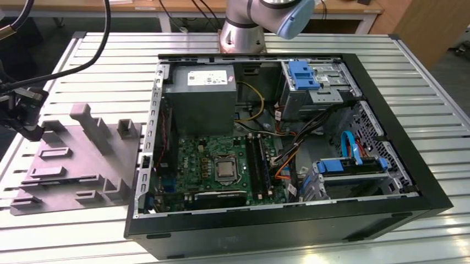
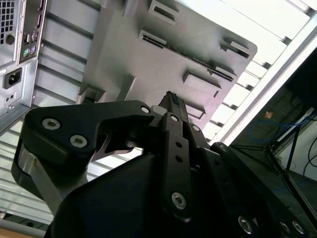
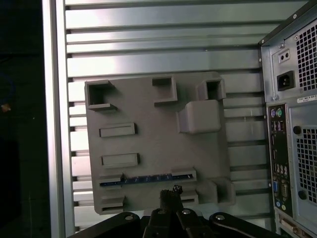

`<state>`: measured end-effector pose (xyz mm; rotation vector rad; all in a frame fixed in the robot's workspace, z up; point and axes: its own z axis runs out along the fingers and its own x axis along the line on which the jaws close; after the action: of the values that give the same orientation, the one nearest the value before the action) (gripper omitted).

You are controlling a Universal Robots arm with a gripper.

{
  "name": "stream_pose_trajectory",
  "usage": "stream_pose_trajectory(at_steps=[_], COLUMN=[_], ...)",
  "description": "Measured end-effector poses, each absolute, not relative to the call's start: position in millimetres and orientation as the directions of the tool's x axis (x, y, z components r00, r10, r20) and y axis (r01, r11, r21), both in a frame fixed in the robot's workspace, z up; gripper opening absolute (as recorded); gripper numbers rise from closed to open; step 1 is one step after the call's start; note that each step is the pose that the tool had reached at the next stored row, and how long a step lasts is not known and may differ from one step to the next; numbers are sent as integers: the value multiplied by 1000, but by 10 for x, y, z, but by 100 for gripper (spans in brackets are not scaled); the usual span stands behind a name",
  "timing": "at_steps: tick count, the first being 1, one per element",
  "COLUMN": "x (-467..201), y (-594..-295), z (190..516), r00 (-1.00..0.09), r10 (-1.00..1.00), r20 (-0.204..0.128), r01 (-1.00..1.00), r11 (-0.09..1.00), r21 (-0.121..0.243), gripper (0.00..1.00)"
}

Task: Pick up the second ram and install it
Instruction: 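Pick up the second ram and move it above second insertion slot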

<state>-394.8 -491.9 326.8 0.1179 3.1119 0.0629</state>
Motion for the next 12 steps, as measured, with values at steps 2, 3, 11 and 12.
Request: stream_pose_trajectory(at_steps=[2,3,11,12], x=[-3948,-3948,-3948,-3948], y=[-4919,-4919,-4919,-4919], z=[3267,3266,3252,3247], r00=[-997,-997,-997,-997], r10=[76,76,75,72], r20=[-25,-25,-26,-26], r01=[75,75,74,70], r11=[996,996,996,997], r21=[41,41,42,42], gripper=[11,11,11,11])
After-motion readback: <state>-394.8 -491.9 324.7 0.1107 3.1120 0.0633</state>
